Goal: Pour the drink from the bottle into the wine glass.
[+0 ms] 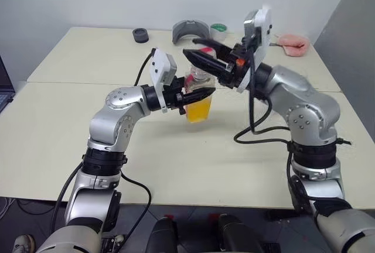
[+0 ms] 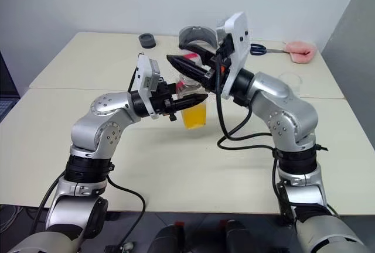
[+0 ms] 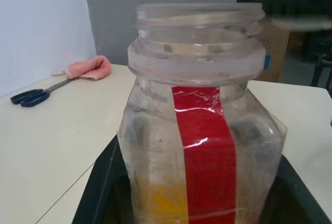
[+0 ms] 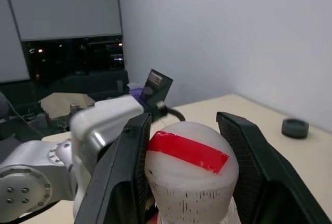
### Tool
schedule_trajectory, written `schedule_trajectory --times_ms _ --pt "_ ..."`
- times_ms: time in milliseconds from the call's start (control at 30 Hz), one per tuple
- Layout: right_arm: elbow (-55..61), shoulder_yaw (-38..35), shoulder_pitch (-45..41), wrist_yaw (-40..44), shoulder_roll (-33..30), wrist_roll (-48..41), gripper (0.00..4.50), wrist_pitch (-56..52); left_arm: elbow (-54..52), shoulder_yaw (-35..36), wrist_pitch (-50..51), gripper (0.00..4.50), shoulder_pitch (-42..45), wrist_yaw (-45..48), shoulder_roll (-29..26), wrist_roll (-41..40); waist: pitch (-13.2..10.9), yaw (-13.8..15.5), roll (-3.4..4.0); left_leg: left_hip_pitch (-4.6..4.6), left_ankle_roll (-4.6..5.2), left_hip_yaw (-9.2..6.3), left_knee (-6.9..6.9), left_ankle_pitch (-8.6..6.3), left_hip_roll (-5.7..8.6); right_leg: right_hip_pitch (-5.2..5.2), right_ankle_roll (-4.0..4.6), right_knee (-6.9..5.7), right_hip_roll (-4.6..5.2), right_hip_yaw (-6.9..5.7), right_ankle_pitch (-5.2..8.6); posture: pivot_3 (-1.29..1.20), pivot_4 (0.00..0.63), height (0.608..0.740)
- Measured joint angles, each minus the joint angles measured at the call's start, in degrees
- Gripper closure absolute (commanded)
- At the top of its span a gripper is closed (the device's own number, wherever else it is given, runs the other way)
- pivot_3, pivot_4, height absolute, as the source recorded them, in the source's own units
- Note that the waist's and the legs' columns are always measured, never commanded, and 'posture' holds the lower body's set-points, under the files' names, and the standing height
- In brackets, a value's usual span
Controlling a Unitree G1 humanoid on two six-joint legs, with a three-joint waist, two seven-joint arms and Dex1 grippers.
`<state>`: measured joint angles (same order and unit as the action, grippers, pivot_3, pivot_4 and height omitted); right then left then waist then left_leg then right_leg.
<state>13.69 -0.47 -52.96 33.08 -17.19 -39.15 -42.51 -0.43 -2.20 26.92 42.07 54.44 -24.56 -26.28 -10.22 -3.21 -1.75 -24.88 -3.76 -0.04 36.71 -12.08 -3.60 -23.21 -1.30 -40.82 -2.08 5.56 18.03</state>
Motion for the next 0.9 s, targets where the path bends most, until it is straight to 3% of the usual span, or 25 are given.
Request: schedule_trajectory --times_ms 200,333,567,767,900 --pt "-0.7 -5.0 -0.8 0.0 -4.5 -0.8 2.79 -0.1 -0.1 -0.1 0.0 2.7 -0.1 -0.1 0.1 0.0 0.0 0.1 0.0 0.0 0.0 0.01 0.0 0.0 0.0 0.0 0.0 0.01 0.01 0.01 0.0 0.0 0.15 0.74" --pt "6.4 -4.9 14.8 -2.0 -9.3 3.1 2.79 0.8 -1.4 0.3 0.0 2.7 -0.9 -0.7 -0.1 0.0 0.0 0.4 -0.04 -0.05 0.0 0.0 -0.08 0.0 0.02 0.02 0.0 0.15 0.01 0.06 0.0 0.0 0.15 0.74" --pt "9.0 -1.3 38.4 -13.4 -5.0 18.6 2.79 10.9 -1.9 0.2 0.0 2.7 -1.0 -1.3 -0.1 0.0 0.0 0.1 -0.03 -0.02 -0.01 0.04 -0.06 0.0 0.0 -0.01 -0.08 0.06 -0.03 0.14 0.05 0.0 0.15 0.74" --pt "-2.2 0.5 44.7 -19.2 2.4 25.8 2.79 19.7 -2.0 0.1 0.0 2.7 -1.0 -1.4 0.1 -0.1 0.0 -0.1 -0.03 0.02 -0.01 0.03 0.0 0.01 0.01 0.01 -0.26 -0.03 -0.05 0.14 0.15 0.0 0.15 0.74" --pt "-7.1 1.0 44.8 -20.4 4.2 28.2 1.45 22.2 -2.1 0.1 0.2 2.7 -1.0 -1.4 0.1 -0.1 0.0 0.0 -0.03 0.02 -0.01 0.03 0.0 0.01 0.02 0.02 -0.26 -0.02 -0.05 0.13 0.15 0.0 0.15 0.74"
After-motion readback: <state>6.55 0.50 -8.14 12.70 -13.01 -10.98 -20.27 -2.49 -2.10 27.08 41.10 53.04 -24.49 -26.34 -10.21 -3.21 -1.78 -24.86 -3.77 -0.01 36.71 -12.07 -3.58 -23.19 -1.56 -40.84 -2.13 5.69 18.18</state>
